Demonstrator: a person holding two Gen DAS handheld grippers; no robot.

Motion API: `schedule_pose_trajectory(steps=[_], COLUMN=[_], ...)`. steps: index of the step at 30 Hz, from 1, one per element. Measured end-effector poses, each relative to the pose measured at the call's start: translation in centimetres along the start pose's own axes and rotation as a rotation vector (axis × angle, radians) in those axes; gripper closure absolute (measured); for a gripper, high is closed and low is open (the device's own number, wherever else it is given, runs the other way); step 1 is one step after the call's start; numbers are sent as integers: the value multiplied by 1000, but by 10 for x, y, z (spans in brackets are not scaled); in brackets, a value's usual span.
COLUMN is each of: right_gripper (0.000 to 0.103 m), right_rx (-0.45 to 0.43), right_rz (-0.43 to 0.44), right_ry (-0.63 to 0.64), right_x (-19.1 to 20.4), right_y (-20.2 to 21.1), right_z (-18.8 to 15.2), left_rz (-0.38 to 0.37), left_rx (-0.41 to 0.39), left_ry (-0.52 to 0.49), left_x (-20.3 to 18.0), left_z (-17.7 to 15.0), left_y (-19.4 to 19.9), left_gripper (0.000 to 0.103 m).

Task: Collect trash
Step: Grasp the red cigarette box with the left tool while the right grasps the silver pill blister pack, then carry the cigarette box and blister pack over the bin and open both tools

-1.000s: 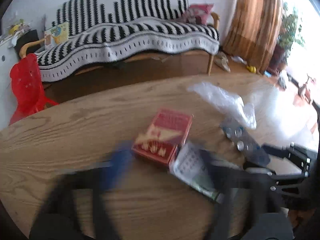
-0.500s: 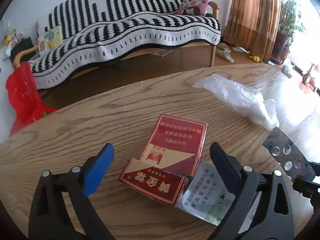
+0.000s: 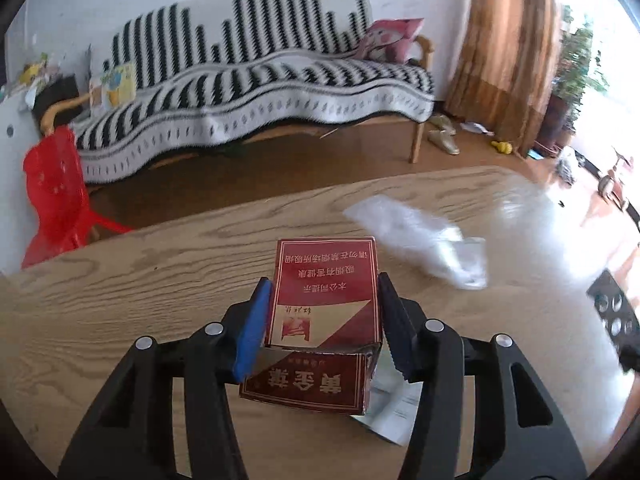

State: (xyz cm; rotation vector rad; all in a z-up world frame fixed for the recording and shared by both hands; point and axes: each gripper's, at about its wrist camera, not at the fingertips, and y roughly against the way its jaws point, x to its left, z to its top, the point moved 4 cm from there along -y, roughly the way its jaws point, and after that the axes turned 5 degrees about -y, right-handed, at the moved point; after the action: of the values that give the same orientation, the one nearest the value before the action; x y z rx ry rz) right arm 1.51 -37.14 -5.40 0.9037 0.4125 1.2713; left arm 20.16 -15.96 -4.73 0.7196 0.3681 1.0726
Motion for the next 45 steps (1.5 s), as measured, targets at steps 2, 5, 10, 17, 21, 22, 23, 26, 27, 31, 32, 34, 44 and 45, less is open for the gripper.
schedule_pose_trajectory(steps=[2, 5, 10, 17, 21, 22, 23, 26, 27, 31, 32, 34, 44, 45], right_gripper=[69, 69, 69, 69, 69, 69, 69, 68, 68, 68, 68, 68, 68, 68], right_rx=[-21, -47, -79, -62, -40, -34, -30, -12, -5, 14, 17, 22, 23, 20], right_rz=[-47, -133, -321, -470, -505, -504, -504, -490, -476, -433, -427, -419, -380, -377], right_ry=[-51, -120, -241, -350, -392, -406, -413, -438, -449, -480, -485, -491, -512, -515], right_x=[-37, -93, -199, -301, -339, -347, -352, -363, -367, -374, -376, -378, -384, -384], right_y=[22, 54, 106, 148, 156, 158, 158, 158, 156, 149, 147, 145, 139, 140], right_z=[-7, -22, -60, -118, -140, -145, -147, -155, -157, -160, -158, -157, -153, -152], left_rz=[-28, -94, -230, -437, -516, -526, -537, -560, -565, -575, -577, -579, -582, -584], left_rx=[-15, -28, -56, -40, -5, 0, 6, 20, 27, 49, 53, 59, 69, 72], left_ry=[-14, -57, -178, -327, -394, -404, -420, -459, -467, -491, -495, -496, -490, -490], left_x=[-24, -75, -185, -357, -431, -442, -454, -484, -492, -512, -514, -518, -516, -515], left_z=[0, -2, -15, -54, -81, -86, -91, -104, -108, -122, -124, -126, -123, -122], left_y=[20, 49, 88, 123, 127, 126, 125, 121, 119, 112, 111, 107, 98, 96], left_gripper=[51, 51, 51, 51, 51, 51, 51, 51, 51, 51, 51, 51, 51, 51])
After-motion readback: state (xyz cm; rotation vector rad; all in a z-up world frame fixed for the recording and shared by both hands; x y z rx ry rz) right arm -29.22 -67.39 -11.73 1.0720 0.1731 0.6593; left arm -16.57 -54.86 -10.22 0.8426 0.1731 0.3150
